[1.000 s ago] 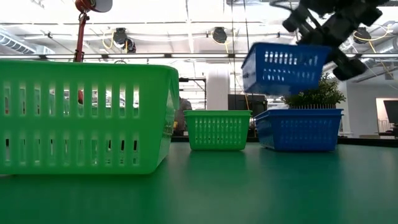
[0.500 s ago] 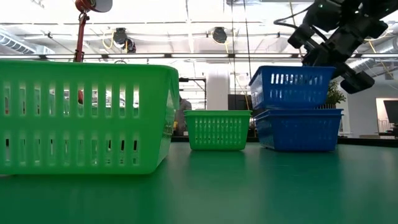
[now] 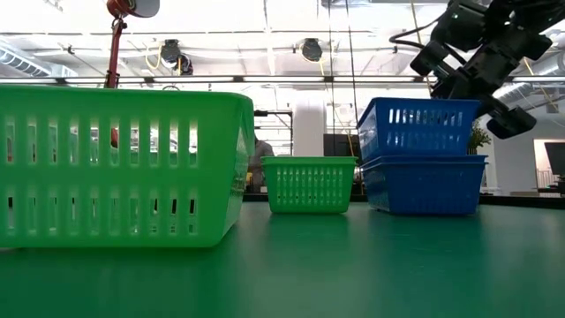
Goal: Stack baskets by color
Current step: Stack the bottom blue bin on the top blue bins
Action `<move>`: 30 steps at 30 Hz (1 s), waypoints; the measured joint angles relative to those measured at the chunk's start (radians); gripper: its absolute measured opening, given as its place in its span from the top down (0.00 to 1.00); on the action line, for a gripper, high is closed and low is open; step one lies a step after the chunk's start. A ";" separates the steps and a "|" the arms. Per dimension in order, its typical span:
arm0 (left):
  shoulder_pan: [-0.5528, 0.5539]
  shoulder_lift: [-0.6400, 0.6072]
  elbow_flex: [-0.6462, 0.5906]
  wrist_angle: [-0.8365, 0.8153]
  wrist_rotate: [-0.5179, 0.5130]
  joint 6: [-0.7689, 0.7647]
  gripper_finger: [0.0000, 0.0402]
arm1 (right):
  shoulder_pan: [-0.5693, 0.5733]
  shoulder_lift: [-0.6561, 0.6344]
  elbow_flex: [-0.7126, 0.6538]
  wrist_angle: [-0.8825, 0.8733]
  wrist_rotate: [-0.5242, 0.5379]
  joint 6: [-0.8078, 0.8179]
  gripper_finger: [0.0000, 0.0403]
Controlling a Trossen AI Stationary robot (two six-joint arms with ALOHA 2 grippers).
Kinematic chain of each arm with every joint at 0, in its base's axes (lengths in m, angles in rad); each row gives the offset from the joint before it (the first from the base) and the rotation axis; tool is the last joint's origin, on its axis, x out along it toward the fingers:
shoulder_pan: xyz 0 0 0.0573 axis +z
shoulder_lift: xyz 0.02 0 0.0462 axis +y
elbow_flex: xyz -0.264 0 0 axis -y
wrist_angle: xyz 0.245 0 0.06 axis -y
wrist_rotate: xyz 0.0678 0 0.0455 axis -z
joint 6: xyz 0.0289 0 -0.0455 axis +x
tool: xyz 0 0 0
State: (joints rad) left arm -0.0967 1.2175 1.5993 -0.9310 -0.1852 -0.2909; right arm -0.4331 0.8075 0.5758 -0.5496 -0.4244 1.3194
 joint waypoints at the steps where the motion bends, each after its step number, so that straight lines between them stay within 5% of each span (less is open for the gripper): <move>1: 0.000 0.000 0.000 0.000 0.000 0.000 0.74 | -0.005 0.000 0.000 0.000 0.000 -0.003 1.00; 18: 0.000 0.000 0.000 0.000 0.000 -0.001 0.74 | -0.079 0.000 0.000 -0.090 -0.049 -0.103 1.00; 30: 0.000 0.000 0.000 0.000 0.000 -0.001 0.74 | -0.079 0.083 0.000 -0.076 0.008 -0.145 0.99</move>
State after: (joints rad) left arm -0.0967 1.2175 1.5993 -0.9312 -0.1849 -0.2916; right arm -0.5118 0.8902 0.5758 -0.6257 -0.4168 1.1741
